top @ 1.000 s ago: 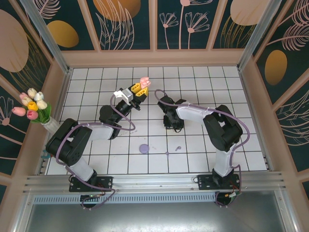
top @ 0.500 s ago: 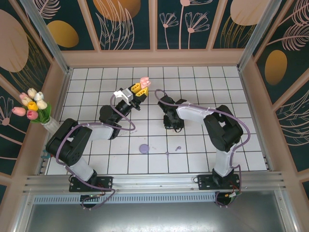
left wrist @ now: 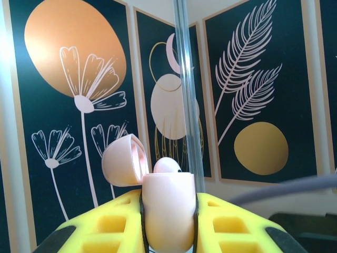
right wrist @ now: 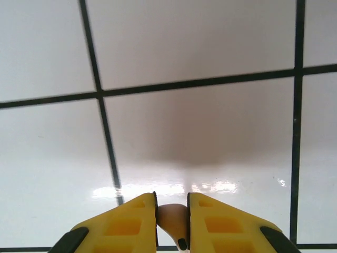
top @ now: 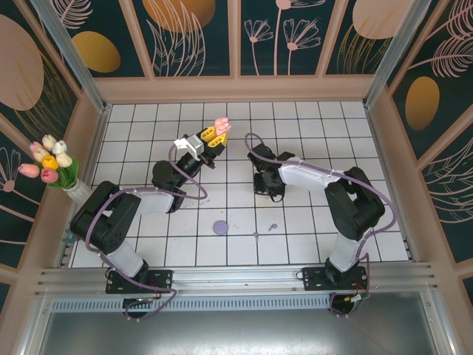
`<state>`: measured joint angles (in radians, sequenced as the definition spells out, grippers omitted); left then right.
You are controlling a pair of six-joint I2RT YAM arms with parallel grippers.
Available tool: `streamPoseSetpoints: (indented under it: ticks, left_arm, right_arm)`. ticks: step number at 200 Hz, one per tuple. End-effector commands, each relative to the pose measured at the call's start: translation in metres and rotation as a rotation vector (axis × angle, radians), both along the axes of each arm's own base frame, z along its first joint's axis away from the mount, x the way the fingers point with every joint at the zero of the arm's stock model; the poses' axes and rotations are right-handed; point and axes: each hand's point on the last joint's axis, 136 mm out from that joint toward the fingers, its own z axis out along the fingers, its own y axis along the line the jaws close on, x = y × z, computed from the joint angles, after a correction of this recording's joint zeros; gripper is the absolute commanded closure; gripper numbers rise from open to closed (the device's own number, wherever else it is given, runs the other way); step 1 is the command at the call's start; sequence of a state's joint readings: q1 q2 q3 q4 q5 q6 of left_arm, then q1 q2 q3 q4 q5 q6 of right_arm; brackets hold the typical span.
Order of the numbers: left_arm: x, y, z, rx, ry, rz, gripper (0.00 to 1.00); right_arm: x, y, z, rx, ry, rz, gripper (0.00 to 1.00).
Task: Insert the wireless bluetooth earbuds into the charging case
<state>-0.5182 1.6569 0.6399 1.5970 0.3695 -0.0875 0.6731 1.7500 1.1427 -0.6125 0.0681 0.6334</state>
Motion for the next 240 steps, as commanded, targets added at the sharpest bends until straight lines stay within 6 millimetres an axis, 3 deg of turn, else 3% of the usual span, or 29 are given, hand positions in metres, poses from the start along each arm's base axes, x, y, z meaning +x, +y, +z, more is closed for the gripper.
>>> streamPoseSetpoints:
  ticks: [1,161,240]
  left_arm:
    - [-0.017,0.004,0.037,-0.08,-0.144,-0.03,1.0]
    - [-0.014,-0.007,0.045,-0.055,-0.147,-0.076,1.0]
    - [-0.02,-0.017,0.046,-0.034,-0.155,-0.157,1.0]
  right_arm:
    - [0.011,-0.001,0.026,0.058,-0.091,-0.044,0.83]
    - [0.062,-0.01,0.228,0.354,-0.675,-0.092,0.82]
    - [0.067,0.014,0.327,0.529,-0.955,0.079,0.82]
